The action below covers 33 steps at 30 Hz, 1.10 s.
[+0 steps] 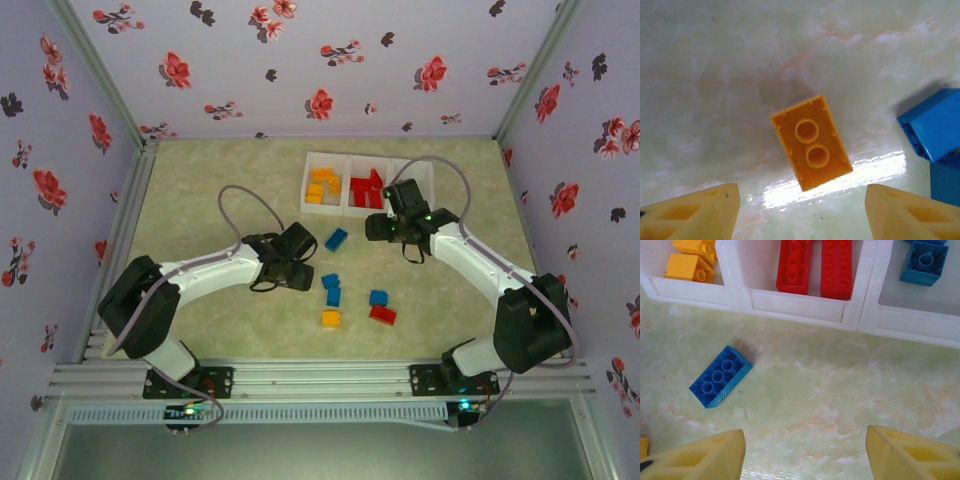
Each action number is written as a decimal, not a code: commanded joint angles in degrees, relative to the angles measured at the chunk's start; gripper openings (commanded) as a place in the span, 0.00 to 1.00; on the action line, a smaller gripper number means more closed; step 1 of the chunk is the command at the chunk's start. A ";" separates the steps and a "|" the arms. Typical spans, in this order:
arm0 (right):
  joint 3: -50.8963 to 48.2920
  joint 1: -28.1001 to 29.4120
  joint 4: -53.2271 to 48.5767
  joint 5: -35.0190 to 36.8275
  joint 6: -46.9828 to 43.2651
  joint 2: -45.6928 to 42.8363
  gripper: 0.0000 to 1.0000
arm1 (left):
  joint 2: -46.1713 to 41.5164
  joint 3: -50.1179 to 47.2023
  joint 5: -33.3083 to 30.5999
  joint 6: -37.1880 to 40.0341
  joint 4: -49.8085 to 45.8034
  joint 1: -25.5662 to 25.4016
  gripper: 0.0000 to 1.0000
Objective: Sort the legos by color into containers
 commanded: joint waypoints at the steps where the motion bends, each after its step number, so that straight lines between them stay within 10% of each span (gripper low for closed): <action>1: -0.52 0.37 -1.72 1.47 0.57 -1.21 0.65 | 2.60 2.00 0.03 -3.67 1.83 -0.06 0.68; 33: -4.10 0.46 -0.87 2.28 1.39 -4.49 0.65 | 9.07 14.39 -9.24 1.10 -4.61 1.19 0.25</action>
